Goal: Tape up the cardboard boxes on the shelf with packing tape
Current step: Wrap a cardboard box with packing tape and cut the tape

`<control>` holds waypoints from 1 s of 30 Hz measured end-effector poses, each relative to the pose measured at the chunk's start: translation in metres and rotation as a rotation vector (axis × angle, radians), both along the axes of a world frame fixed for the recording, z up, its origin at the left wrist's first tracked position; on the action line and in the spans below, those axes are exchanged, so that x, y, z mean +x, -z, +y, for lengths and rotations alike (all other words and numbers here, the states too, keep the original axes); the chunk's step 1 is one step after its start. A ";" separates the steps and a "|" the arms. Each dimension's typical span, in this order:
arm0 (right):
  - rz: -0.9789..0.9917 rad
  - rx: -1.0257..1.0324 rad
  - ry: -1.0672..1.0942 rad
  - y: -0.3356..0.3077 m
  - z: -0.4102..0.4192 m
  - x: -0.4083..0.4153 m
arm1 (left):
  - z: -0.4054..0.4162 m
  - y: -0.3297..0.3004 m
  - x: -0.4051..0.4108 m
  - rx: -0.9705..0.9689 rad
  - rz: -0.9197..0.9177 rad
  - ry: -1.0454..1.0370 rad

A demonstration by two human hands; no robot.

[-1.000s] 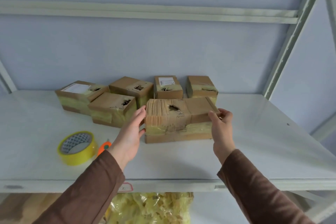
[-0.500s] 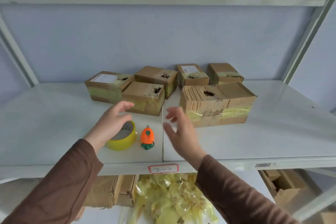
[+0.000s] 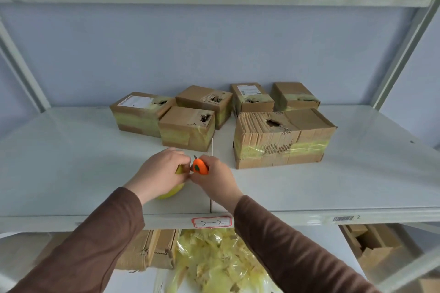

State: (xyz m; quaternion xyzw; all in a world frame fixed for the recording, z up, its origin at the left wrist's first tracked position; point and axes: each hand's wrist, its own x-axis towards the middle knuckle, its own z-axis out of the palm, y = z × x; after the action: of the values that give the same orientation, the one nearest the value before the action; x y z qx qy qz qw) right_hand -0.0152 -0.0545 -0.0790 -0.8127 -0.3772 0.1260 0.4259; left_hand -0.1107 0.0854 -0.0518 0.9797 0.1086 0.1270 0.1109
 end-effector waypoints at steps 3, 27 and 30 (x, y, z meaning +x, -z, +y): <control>-0.016 0.019 -0.066 -0.019 -0.015 0.007 | -0.012 -0.010 0.009 -0.148 -0.079 0.055; 0.280 0.617 -0.086 -0.057 -0.157 0.026 | -0.098 -0.076 0.083 -0.713 -0.111 0.241; 0.247 0.510 -0.194 -0.056 -0.171 0.013 | -0.100 -0.086 0.091 -0.870 -0.107 0.243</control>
State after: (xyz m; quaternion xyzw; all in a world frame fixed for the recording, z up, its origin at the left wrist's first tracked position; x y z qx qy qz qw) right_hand -0.0026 -0.2256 -0.0226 -0.6181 -0.4181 0.1652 0.6449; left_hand -0.0200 -0.0145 0.0347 0.8396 0.0300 0.1059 0.5319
